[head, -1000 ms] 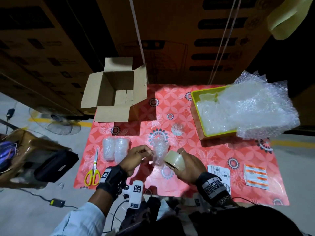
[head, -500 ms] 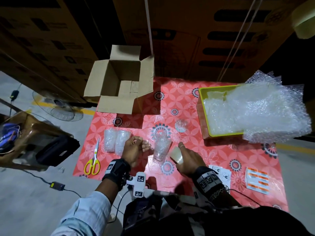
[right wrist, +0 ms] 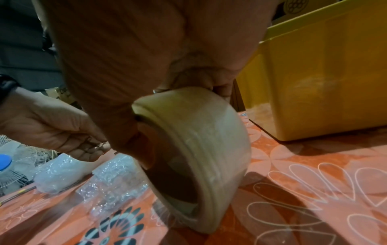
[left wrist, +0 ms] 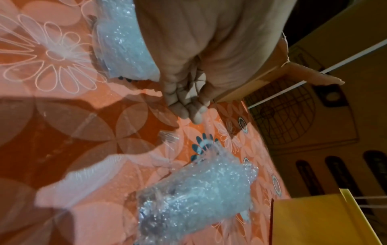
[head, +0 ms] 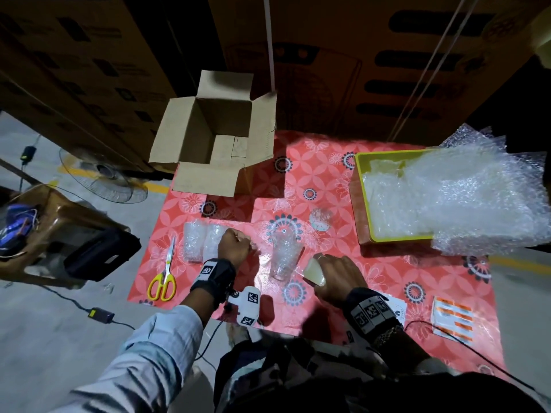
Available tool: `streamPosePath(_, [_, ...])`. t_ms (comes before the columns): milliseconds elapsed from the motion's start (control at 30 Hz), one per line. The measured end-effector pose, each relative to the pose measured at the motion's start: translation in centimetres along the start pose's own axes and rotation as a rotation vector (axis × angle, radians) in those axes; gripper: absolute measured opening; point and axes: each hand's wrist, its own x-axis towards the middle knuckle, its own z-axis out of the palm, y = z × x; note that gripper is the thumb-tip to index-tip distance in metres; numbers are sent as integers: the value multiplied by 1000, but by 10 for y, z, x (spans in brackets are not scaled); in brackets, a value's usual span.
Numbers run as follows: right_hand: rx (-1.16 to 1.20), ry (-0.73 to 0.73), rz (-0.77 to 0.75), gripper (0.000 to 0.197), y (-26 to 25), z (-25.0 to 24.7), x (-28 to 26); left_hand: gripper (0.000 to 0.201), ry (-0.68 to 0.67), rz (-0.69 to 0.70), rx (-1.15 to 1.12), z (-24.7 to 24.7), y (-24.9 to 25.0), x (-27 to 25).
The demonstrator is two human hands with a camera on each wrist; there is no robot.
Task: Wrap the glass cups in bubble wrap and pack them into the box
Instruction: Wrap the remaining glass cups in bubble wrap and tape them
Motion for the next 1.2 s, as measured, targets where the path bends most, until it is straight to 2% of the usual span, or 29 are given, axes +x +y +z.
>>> streamPosePath(67, [26,-3,9,66,3,2,3,16,13,20,87,3,5,-6])
streamPosePath(200, [73,8,41,66,9,5,4,39,-35,137,267,15,-2,-5])
streamPosePath(367, [87,44,33,75,16,12,4,37,-66,272,346,35,-10,-5])
streamPosePath(433, [106,49,33,77,17,12,6,36,-28,329,412,42,-13,-11])
streamPosePath(500, [126,50,24,76,16,12,7,44,41,365,491,47,-17,-16])
streamPosePath(567, [142,60,16,74,17,14,8,56,98,303,428,49,-17,-22])
streamPosePath(633, [153,78,-3,71,18,18,9,53,112,280,373,50,-14,-24])
streamPosePath(700, [178,89,-7,70,17,21,9,40,80,391,418,52,-11,-26])
streamPosePath(767, [205,111,-16,70,16,22,10,41,57,474,467,56,-10,-29])
streamPosePath(900, [265,94,8,70,12,18,17,33,-40,436,433,59,-13,-48])
streamPosePath(1000, [297,96,27,68,11,18,19,44,-143,370,461,61,-13,-60])
streamPosePath(1100, [317,111,38,65,13,22,17,48,-132,343,547,68,-13,-52])
streamPosePath(1200, [327,106,29,65,15,22,17,53,-157,247,606,70,-4,-42])
